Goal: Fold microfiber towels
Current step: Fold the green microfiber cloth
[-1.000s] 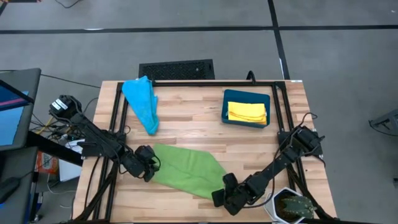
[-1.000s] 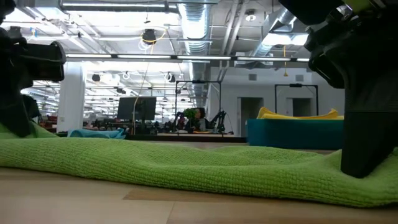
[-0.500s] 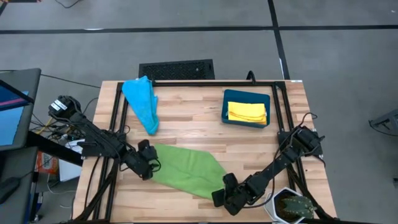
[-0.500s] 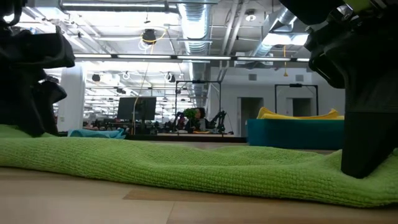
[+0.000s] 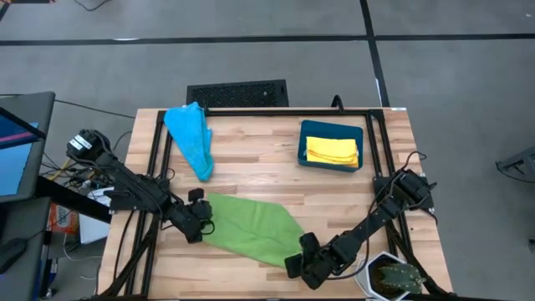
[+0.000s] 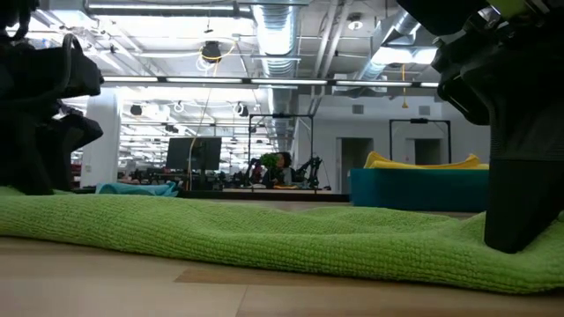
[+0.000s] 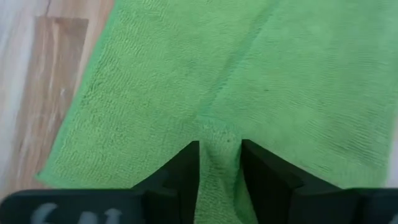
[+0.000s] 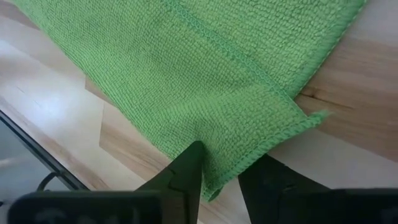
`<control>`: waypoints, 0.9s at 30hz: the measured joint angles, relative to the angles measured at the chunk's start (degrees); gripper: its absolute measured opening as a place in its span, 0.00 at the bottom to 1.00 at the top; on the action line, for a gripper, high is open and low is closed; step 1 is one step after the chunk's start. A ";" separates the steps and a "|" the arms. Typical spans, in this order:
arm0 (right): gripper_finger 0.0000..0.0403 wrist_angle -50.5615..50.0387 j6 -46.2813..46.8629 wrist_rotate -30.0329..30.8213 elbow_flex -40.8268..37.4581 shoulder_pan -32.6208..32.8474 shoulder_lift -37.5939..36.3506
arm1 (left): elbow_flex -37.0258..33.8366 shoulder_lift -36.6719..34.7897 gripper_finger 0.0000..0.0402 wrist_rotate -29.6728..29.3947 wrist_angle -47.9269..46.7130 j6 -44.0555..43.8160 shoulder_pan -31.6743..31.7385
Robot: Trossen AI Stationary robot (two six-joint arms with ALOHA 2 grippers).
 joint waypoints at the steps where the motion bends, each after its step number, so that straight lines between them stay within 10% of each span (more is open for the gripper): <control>1: 0.31 0.00 0.00 -0.02 -0.02 0.00 0.00 | 0.00 0.46 0.25 -0.35 0.08 -0.39 0.00; 10: 0.30 0.22 -0.02 -0.04 -0.04 0.00 0.02 | 4.14 1.15 0.02 -4.82 -0.35 -0.74 -0.04; 19: 0.04 0.40 0.07 -0.63 -0.13 0.00 -0.20 | 6.96 1.13 0.00 -4.21 -3.53 -4.69 0.46; 27: 0.02 -5.30 -0.54 1.42 1.30 -0.02 -3.58 | 18.56 0.41 0.00 -7.45 -18.93 -9.61 0.48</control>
